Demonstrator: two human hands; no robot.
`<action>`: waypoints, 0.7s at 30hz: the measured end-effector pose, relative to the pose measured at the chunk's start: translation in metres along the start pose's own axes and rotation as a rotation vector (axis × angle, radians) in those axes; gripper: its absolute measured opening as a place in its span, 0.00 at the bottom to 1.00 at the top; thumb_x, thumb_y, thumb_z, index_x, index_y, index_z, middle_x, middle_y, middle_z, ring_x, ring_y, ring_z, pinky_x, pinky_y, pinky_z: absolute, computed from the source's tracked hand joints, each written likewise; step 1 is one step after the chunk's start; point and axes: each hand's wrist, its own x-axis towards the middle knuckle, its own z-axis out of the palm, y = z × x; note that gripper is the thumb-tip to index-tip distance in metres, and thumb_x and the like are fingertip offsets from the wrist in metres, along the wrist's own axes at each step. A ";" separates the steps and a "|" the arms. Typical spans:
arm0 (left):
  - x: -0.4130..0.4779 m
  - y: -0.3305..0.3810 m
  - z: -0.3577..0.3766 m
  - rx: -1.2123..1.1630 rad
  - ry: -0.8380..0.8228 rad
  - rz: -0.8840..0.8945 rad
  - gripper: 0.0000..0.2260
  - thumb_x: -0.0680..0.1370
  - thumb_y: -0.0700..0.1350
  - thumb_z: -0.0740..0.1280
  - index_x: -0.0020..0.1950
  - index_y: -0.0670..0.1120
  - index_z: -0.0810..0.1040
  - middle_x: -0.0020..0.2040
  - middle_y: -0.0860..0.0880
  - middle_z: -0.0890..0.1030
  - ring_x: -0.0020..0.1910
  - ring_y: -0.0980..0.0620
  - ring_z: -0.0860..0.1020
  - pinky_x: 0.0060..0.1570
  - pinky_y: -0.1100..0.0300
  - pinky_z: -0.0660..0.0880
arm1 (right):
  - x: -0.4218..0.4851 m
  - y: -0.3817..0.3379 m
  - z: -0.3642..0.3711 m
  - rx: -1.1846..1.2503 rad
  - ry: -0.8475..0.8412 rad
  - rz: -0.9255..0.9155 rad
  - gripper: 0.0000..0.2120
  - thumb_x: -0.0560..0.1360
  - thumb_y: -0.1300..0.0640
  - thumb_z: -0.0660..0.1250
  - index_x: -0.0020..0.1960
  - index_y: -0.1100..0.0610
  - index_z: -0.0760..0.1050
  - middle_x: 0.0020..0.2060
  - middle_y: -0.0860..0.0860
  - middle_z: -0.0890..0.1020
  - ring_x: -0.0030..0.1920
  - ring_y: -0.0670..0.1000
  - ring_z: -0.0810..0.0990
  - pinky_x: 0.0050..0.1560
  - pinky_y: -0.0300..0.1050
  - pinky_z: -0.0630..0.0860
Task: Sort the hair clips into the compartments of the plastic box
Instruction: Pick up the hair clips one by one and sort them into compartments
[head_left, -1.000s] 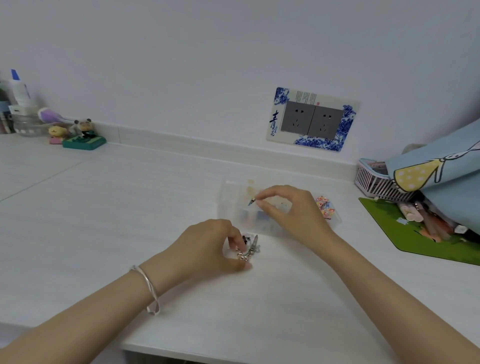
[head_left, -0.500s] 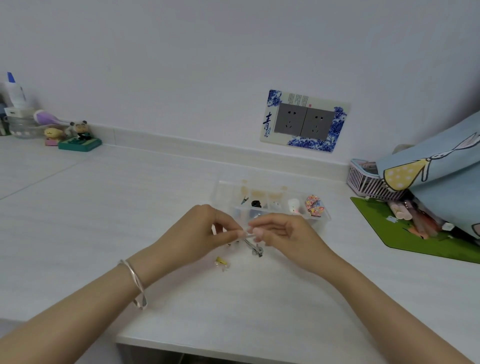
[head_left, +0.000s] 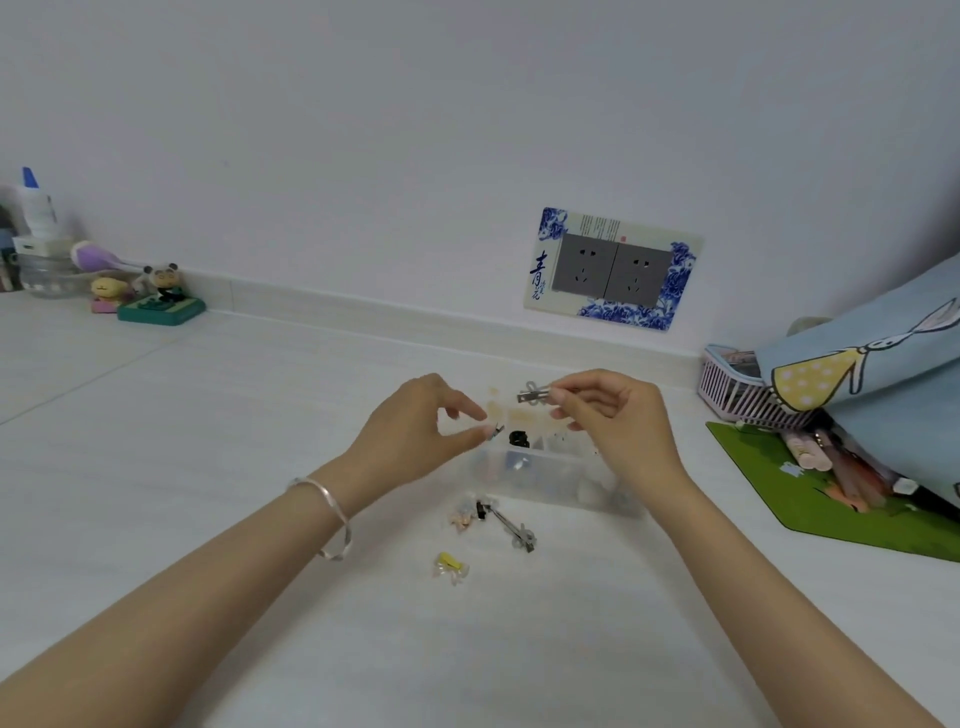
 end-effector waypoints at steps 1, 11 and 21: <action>0.006 0.000 0.001 0.001 -0.034 -0.007 0.13 0.70 0.60 0.68 0.50 0.56 0.82 0.44 0.55 0.74 0.43 0.59 0.72 0.43 0.60 0.71 | 0.001 0.002 -0.002 0.023 0.028 0.009 0.03 0.71 0.63 0.71 0.42 0.56 0.82 0.38 0.54 0.85 0.38 0.52 0.84 0.37 0.37 0.79; 0.054 -0.004 0.006 0.017 -0.327 -0.059 0.08 0.68 0.52 0.74 0.45 0.54 0.85 0.49 0.53 0.81 0.52 0.54 0.75 0.55 0.59 0.71 | 0.004 0.015 -0.001 0.093 0.062 0.071 0.06 0.71 0.63 0.71 0.40 0.54 0.82 0.34 0.47 0.85 0.37 0.49 0.84 0.36 0.36 0.79; 0.067 -0.002 -0.002 0.165 -0.295 -0.096 0.10 0.68 0.59 0.72 0.37 0.54 0.83 0.48 0.50 0.82 0.54 0.51 0.73 0.54 0.53 0.73 | 0.003 0.018 -0.002 0.105 0.078 0.078 0.05 0.71 0.64 0.71 0.41 0.55 0.81 0.33 0.46 0.85 0.37 0.47 0.84 0.35 0.34 0.78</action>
